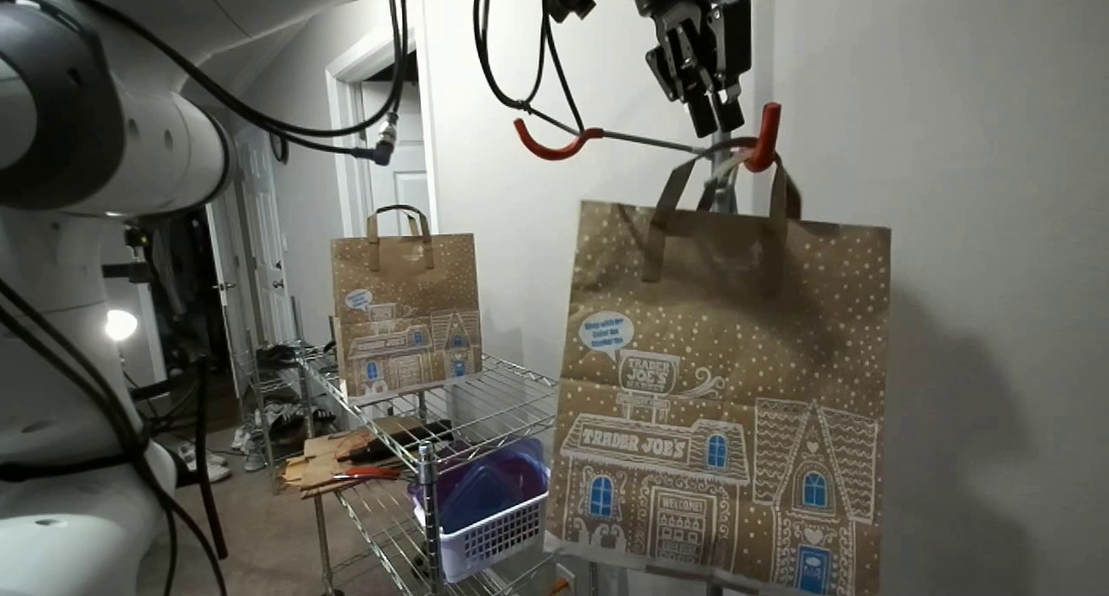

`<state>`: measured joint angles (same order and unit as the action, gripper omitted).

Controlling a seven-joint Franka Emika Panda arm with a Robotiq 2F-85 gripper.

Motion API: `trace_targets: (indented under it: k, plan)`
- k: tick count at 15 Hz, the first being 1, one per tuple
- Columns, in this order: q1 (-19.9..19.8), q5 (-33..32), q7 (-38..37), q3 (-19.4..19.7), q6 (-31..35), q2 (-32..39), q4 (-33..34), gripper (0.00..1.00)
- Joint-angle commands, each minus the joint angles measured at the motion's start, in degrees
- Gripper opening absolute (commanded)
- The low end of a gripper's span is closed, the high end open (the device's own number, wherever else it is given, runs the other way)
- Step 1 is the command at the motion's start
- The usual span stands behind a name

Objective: Hang the paper bags on the rack

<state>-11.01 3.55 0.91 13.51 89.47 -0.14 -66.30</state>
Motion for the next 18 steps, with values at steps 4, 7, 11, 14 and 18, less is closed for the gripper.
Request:
trace_targets:
  k: [4, 7, 11, 14, 18]
  plan:
    - [0.34, -1.32, 4.36, -0.35, -1.83, -3.57, -2.95, 0.92]
    - [0.91, -2.50, 5.94, -1.25, -2.90, -7.90, -6.88, 1.00]
    - [1.89, -5.41, 4.98, -4.32, -1.02, -18.08, -18.38, 1.00]
    - [2.66, -6.19, 3.23, -7.56, 0.19, -24.76, -26.54, 1.00]
    - [5.03, -6.21, 0.61, -11.27, 1.15, -33.04, -37.87, 1.00]
